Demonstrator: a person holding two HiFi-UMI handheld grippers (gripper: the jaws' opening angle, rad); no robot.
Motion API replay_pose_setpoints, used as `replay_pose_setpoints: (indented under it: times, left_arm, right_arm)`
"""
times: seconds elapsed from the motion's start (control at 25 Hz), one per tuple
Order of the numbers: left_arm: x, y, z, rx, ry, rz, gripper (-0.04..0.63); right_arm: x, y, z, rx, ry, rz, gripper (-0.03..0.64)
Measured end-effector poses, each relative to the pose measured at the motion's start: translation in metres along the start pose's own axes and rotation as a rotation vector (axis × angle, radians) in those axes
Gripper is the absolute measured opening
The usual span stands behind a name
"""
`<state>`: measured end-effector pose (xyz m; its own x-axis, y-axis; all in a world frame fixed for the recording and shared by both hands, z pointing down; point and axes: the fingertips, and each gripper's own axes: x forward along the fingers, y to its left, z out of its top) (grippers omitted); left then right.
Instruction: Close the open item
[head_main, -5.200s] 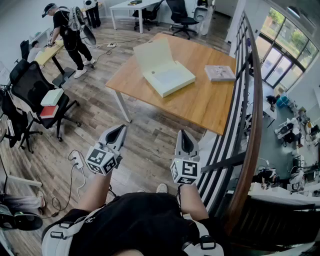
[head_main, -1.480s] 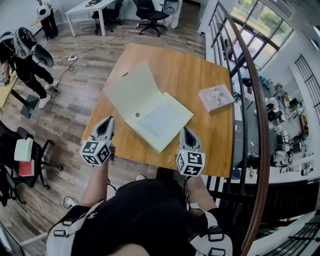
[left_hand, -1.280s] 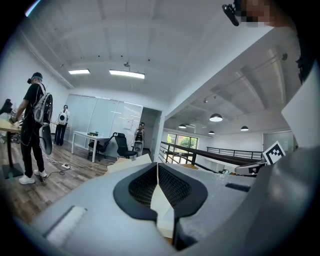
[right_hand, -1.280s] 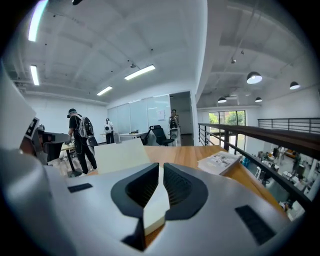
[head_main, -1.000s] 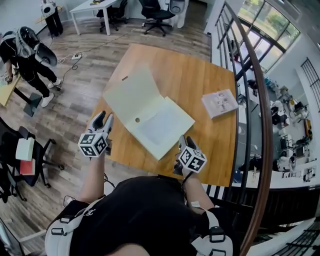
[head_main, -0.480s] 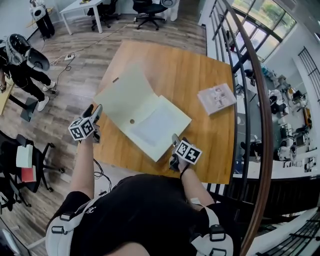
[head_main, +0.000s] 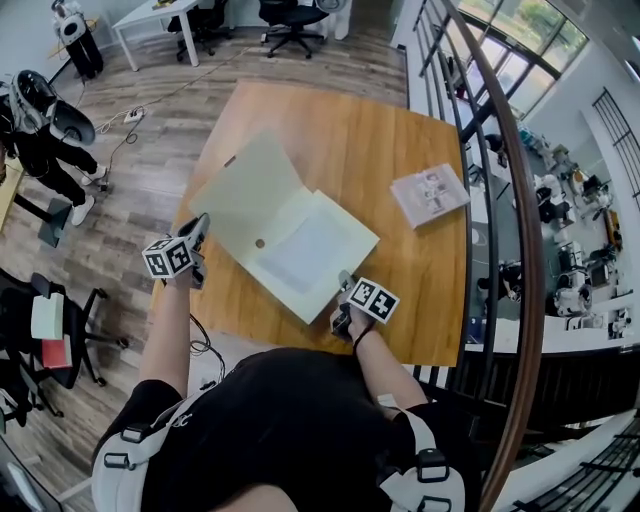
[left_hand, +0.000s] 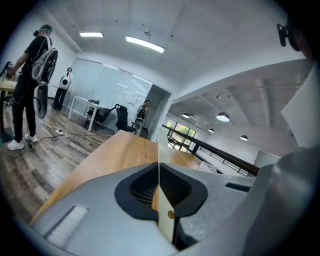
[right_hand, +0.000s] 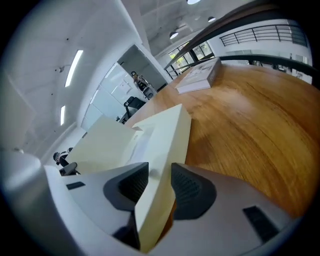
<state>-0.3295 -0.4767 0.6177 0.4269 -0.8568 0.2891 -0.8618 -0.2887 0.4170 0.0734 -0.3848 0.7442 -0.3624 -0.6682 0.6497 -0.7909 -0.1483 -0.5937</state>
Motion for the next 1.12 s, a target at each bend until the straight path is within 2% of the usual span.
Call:
replay_pose_setpoints:
  times: [0.12, 0.2, 0.36, 0.44, 0.52, 0.64, 0.88, 1.12]
  left_arm:
    - [-0.007, -0.028, 0.001, -0.012, -0.025, -0.107, 0.005]
    - [-0.012, -0.052, 0.001, 0.021, -0.020, -0.188, 0.005]
    - [-0.022, -0.115, -0.017, 0.136, 0.056, -0.375, 0.006]
    - [-0.027, -0.151, -0.035, 0.224, 0.125, -0.481, 0.018]
    - [-0.032, -0.179, -0.054, 0.318, 0.191, -0.549, 0.023]
    - [-0.035, -0.209, -0.079, 0.411, 0.256, -0.595, 0.029]
    - [-0.036, -0.243, -0.124, 0.481, 0.355, -0.636, 0.035]
    - [-0.030, -0.256, -0.185, 0.611, 0.515, -0.631, 0.044]
  right_arm:
    - [-0.001, -0.002, 0.001, -0.008, -0.001, 0.020, 0.138]
    - [0.001, -0.002, 0.001, -0.018, 0.003, 0.035, 0.138]
    - [0.004, -0.003, -0.002, -0.043, 0.007, 0.069, 0.138]
    - [0.004, -0.003, -0.002, -0.050, 0.001, 0.082, 0.138]
    - [0.005, -0.003, -0.002, -0.041, -0.008, 0.084, 0.138]
    - [0.004, -0.002, -0.002, -0.015, -0.025, 0.084, 0.138]
    - [0.002, -0.004, -0.002, -0.001, -0.031, 0.120, 0.135]
    - [0.003, -0.004, -0.003, 0.006, -0.041, 0.155, 0.136]
